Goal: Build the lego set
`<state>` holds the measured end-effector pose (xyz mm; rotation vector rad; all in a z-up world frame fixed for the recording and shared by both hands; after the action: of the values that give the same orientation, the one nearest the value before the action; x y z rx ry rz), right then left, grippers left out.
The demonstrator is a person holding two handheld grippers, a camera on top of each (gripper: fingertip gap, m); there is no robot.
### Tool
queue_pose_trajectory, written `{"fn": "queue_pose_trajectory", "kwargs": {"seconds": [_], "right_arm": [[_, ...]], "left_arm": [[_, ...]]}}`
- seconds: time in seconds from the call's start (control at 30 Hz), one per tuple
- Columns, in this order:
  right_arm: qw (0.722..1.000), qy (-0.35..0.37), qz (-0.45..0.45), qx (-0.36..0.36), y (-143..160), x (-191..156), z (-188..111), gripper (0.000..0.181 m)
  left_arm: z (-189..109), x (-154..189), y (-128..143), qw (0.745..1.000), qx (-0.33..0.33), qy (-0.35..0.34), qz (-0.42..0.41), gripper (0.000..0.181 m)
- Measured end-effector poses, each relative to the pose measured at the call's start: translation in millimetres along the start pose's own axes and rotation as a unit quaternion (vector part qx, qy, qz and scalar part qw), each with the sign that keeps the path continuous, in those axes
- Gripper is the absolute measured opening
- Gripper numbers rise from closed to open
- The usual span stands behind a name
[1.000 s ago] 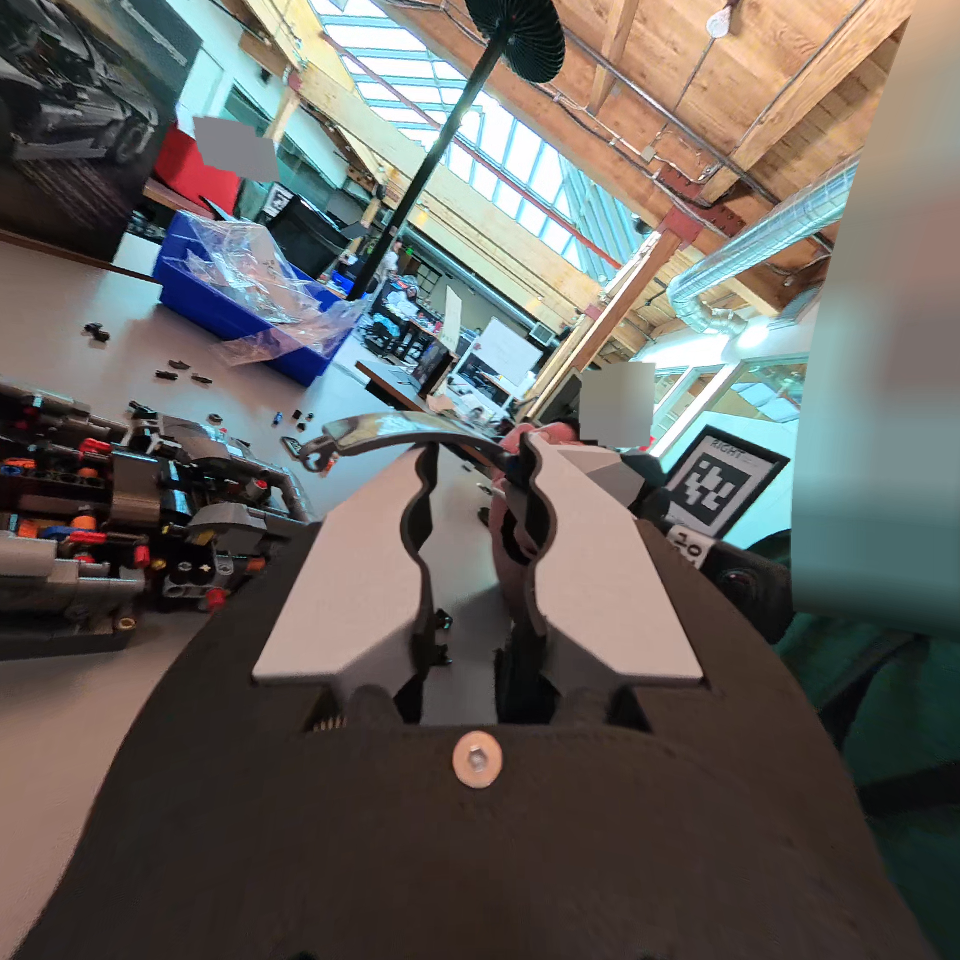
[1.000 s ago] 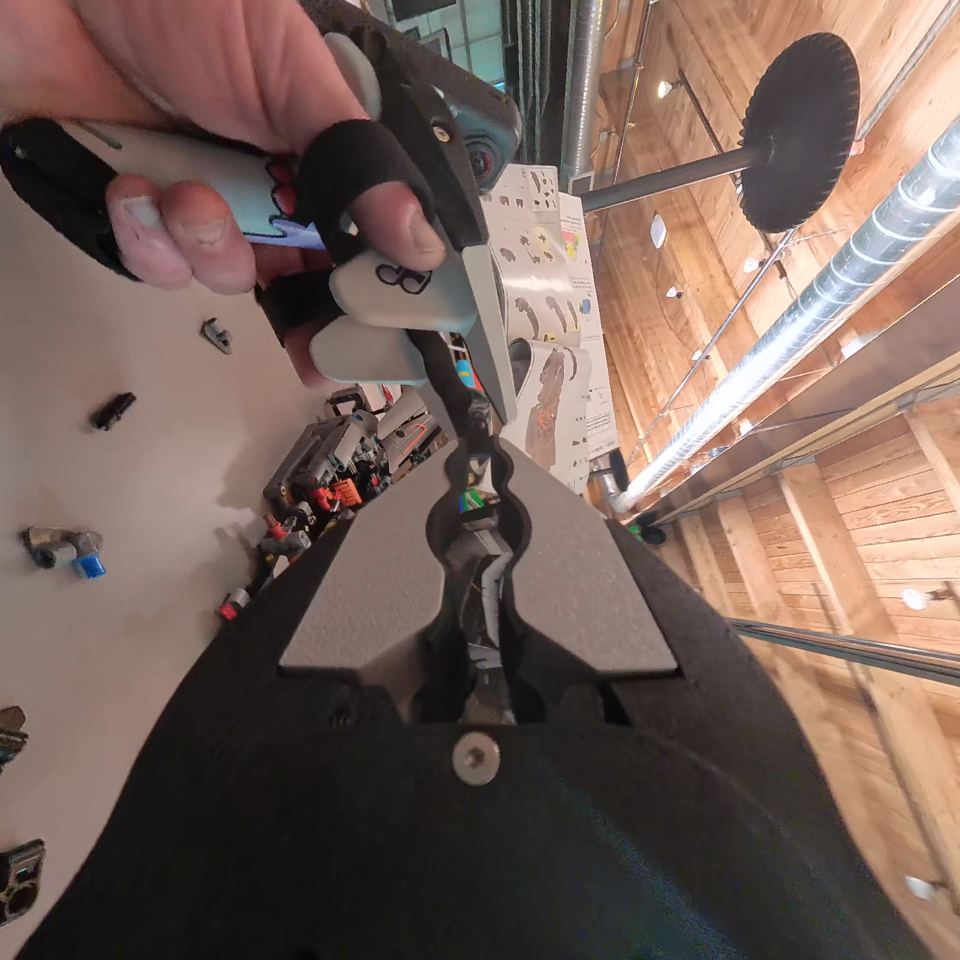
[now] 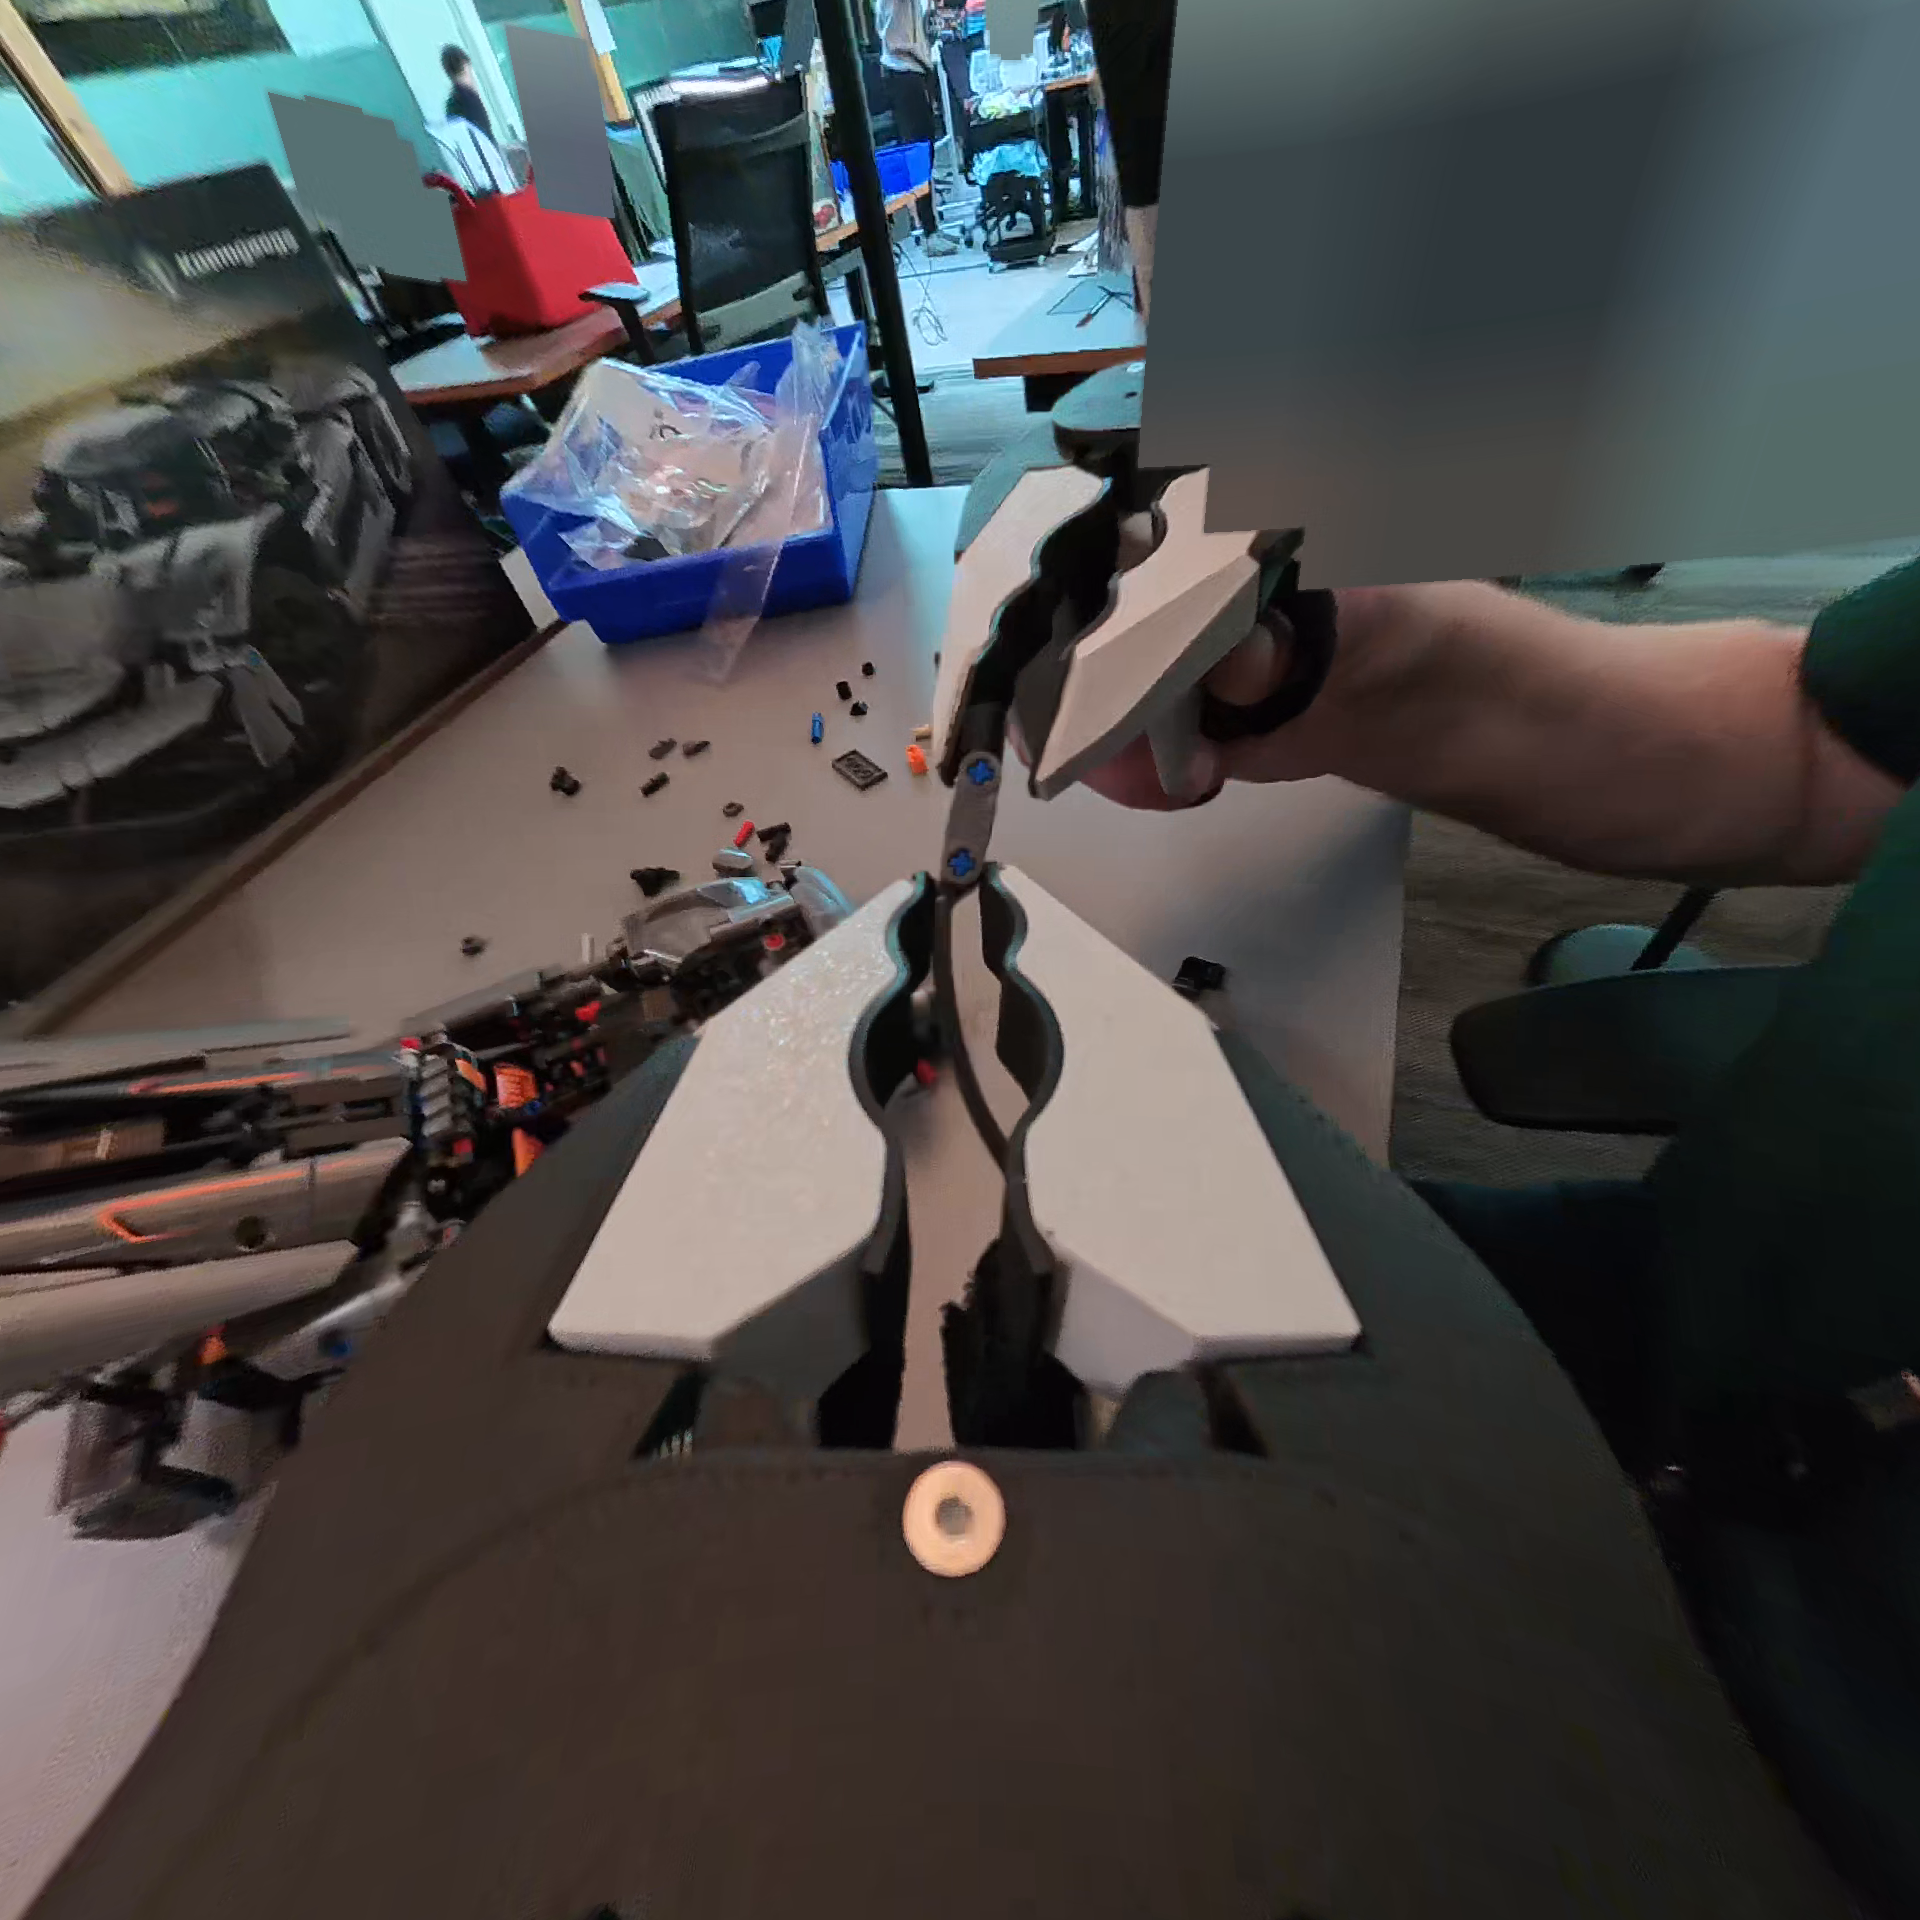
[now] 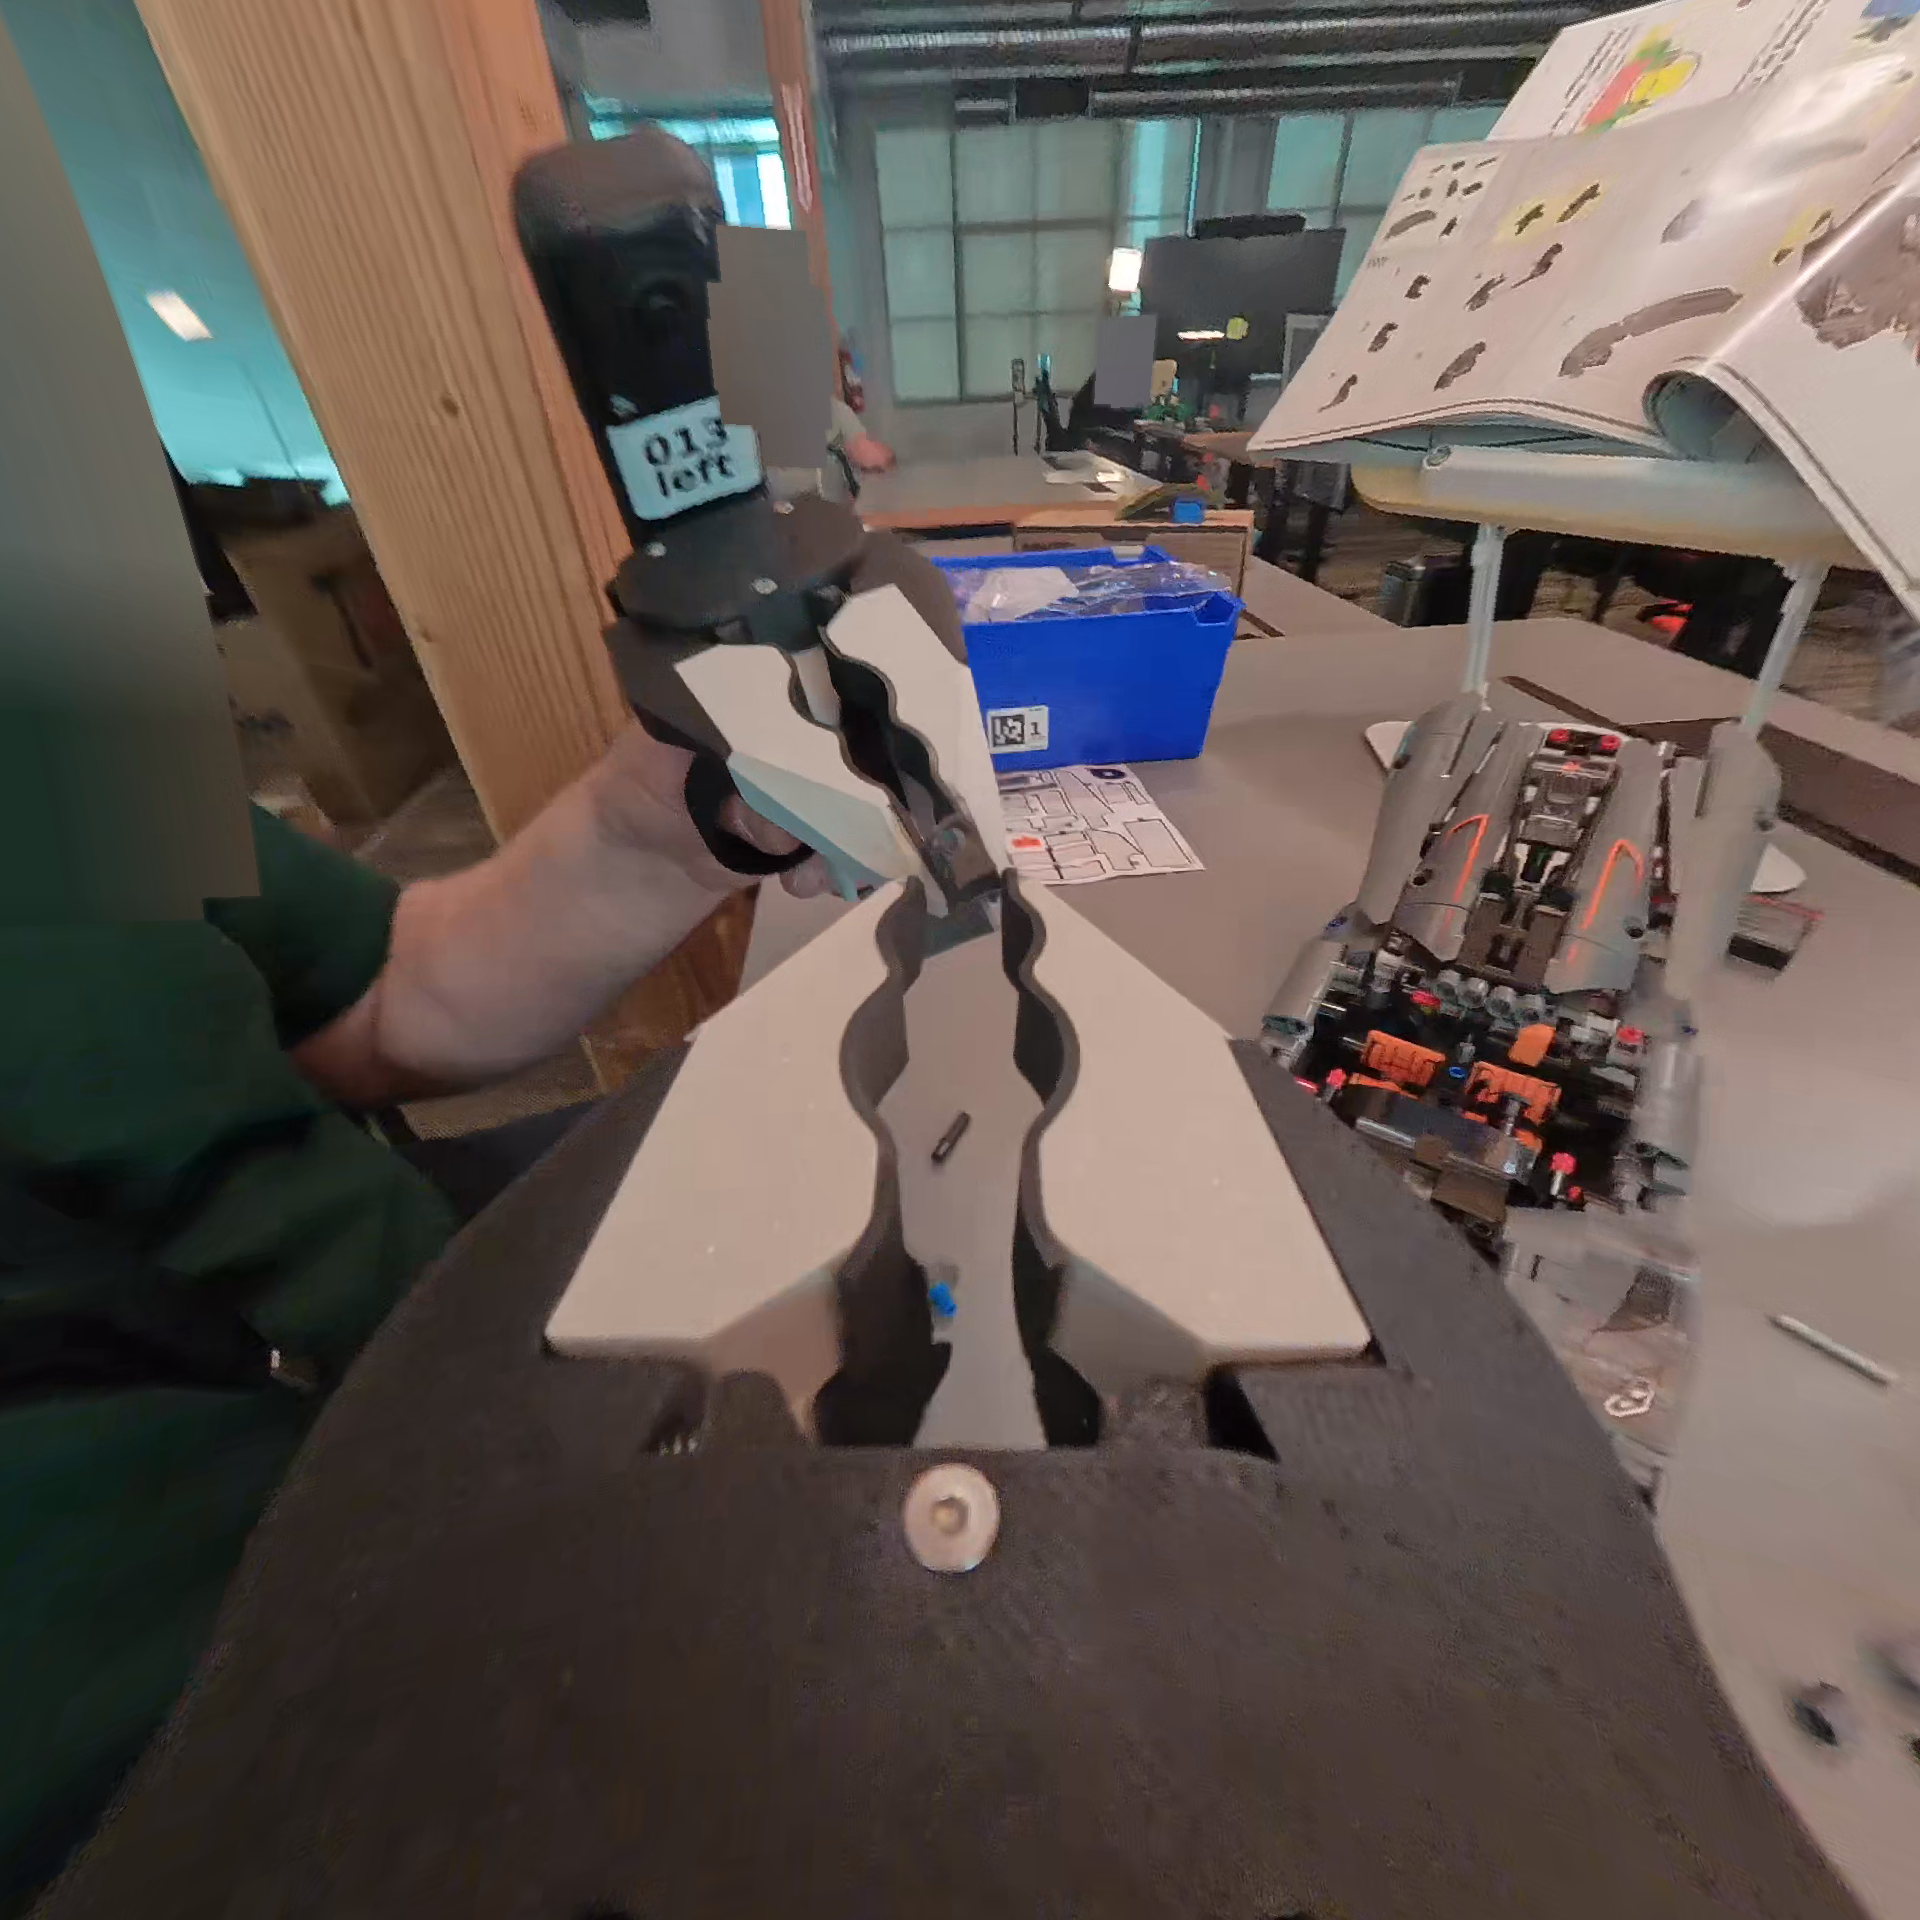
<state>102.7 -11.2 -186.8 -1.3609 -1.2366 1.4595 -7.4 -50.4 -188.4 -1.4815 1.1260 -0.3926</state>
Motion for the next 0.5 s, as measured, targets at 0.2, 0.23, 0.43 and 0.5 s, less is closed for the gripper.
{"fn": "queue_pose_trajectory", "kwargs": {"seconds": [0.2, 0.23, 0.43, 0.5], "right_arm": [[1.000, 0.001, 0.030, 0.006, 0.9, 8.0, -4.6, 0.016], [1.000, 0.008, 0.029, 0.004, 1.4, 9.1, -4.3, 0.016], [0.999, 0.018, 0.034, 0.011, -0.9, 12.5, -4.1, 0.020], [0.999, 0.012, 0.031, 0.009, -1.4, 10.8, -2.4, 0.023]], "left_arm": [[-3.3, -11.8, 8.6, 0.994, 0.023, 0.037, -0.103, 0.005], [-3.4, -12.3, 9.0, 0.992, 0.028, 0.045, -0.114, 0.005], [-2.2, -11.7, 9.3, 0.987, 0.042, 0.078, -0.137, 0.005], [-0.6, -10.4, 9.7, 0.986, 0.039, 0.085, -0.139, 0.005]]}}
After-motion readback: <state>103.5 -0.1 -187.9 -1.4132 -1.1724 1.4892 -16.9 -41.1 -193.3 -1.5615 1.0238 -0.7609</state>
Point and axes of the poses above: each gripper's, where its closed fingertips meet, z out along the fingers, y out of its underside, x = y × z across the jaws, the point moved 6 cm from there along -z, back along the fingers, and after that the axes turned 11 degrees about z, right-handed, at the moved point
